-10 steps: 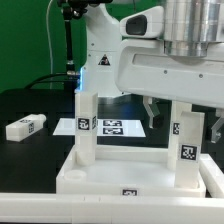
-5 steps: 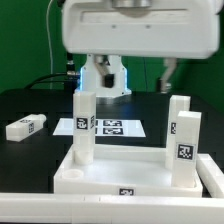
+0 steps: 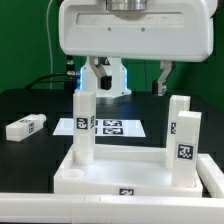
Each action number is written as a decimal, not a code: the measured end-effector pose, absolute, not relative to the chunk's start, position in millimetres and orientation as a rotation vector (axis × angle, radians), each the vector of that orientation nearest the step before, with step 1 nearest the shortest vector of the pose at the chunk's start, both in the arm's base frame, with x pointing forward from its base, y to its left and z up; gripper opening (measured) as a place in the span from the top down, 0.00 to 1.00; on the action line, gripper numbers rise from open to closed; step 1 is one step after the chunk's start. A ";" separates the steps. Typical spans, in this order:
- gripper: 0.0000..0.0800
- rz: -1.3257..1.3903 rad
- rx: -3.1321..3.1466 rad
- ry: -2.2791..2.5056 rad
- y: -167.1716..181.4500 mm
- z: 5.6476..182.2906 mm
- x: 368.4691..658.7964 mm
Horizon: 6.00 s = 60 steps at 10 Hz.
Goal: Assemble desk
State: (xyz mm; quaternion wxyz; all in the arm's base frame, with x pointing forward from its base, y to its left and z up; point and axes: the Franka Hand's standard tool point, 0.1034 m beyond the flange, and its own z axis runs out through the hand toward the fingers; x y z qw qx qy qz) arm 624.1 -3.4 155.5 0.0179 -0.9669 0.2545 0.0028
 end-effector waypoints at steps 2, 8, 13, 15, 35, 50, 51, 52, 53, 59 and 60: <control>0.19 -0.006 -3.047 0.602 -47.0 144.7 600.3; 0.19 0.012 -3.043 0.637 -104.6 134.0 583.0; 0.19 0.065 -2.946 0.833 -169.1 101.6 515.6; 0.19 0.079 -2.934 0.870 -182.7 96.5 505.6; 0.19 0.995 -2.814 0.544 -207.1 48.0 416.6; 0.19 1.542 -2.466 0.493 -212.0 15.6 387.9; 0.19 1.535 -2.475 0.485 -210.0 12.3 388.4; 0.19 1.533 -2.477 0.483 -209.4 11.5 388.8; 0.33 1.533 -2.477 0.483 -209.4 11.4 388.9; 0.64 1.536 -2.504 0.444 -207.9 15.3 393.5; 0.64 1.554 -2.548 0.385 -202.1 24.4 401.7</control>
Offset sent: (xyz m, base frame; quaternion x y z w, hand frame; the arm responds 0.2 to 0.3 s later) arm -0.0201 -0.0951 -0.0159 0.0316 -0.0010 -0.0034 0.9995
